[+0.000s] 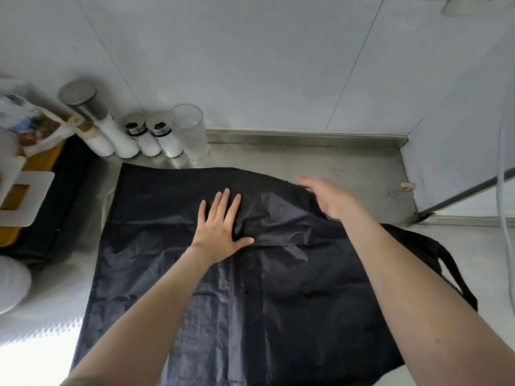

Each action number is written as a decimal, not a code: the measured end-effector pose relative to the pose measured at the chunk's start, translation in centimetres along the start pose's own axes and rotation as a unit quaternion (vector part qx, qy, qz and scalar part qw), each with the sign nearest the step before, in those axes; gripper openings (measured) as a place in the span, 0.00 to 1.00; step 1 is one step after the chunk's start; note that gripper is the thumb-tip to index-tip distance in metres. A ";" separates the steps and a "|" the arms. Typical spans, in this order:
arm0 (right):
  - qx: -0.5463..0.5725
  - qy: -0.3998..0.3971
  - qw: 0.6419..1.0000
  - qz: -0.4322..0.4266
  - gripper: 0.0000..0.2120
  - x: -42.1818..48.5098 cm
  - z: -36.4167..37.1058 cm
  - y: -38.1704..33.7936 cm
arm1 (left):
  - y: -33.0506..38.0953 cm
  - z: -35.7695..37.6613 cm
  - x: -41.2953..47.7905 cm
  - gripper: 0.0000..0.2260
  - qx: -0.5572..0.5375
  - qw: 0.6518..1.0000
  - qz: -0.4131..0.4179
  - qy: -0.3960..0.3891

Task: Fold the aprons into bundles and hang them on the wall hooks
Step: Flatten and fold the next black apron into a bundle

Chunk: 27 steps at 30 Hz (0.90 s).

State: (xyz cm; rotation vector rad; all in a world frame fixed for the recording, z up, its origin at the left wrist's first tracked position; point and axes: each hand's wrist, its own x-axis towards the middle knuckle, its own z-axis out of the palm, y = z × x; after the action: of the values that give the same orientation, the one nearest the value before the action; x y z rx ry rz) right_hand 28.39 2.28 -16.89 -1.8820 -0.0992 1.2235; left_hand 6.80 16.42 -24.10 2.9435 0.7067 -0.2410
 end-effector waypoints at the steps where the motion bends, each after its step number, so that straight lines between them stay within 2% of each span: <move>1: -0.002 -0.032 0.999 -0.003 0.14 -0.2 0.1 0.0 | -0.1 0.3 -0.2 0.46 -0.001 1.000 0.003 -0.007; 6: 0.042 -0.091 0.979 -0.175 0.33 -0.5 0.0 -0.4 | 0.0 0.4 -0.3 0.45 -0.011 1.000 0.006 -0.021; 8: 0.017 -0.065 0.970 -0.233 0.37 -1.2 0.3 -1.0 | 0.0 0.0 -0.2 0.45 -0.008 1.000 0.000 -0.019; 9: -0.042 -0.013 0.964 -0.262 0.37 -1.5 0.4 -1.3 | 0.0 -0.1 -0.2 0.46 0.008 1.000 -0.010 -0.011; 10: -0.146 0.066 0.946 -0.280 0.38 -1.9 0.5 -1.6 | 0.1 -0.2 -0.1 0.47 0.028 0.999 -0.022 0.006; 12: -0.368 0.197 0.866 -0.275 0.39 -2.2 0.4 -1.0 | 0.5 -0.4 -0.1 0.49 0.049 0.996 -0.034 0.072; 13: -0.424 0.210 0.836 -0.277 0.39 -2.4 0.6 -0.1 | 0.9 -0.5 -0.1 0.49 0.051 0.993 -0.031 0.100; 15: -0.461 0.170 0.816 -0.305 0.35 -3.6 1.4 2.3 | 1.7 -0.5 -0.5 0.45 0.042 0.988 -0.009 0.150; 17: -0.491 0.126 0.804 -0.312 0.30 -4.8 2.8 5.8 | 2.8 -0.5 -1.2 0.35 0.031 0.976 0.022 0.214; 19: -0.534 0.109 0.796 -0.263 0.29 -5.6 4.1 9.5 | 3.9 -0.2 -2.2 0.25 0.017 0.969 0.062 0.238; 21: -0.570 0.106 0.793 -0.186 0.31 -5.7 4.7 12.7 | 4.4 0.5 -3.4 0.19 -0.003 0.975 0.103 0.197; 23: -0.582 0.108 0.791 -0.157 0.34 -5.8 4.6 14.9 | 4.3 1.4 -4.9 0.26 -0.009 0.984 0.131 0.122; 27: -0.565 0.111 0.802 -0.157 0.30 -5.6 4.2 15.8 | 3.6 2.6 -7.9 0.39 0.014 0.990 0.139 0.013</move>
State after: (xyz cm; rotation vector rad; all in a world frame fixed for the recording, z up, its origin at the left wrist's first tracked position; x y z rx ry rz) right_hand 16.49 -7.68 -24.49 -2.8197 -1.1938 0.6893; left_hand 1.19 9.37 -25.06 3.0297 0.2913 -0.1907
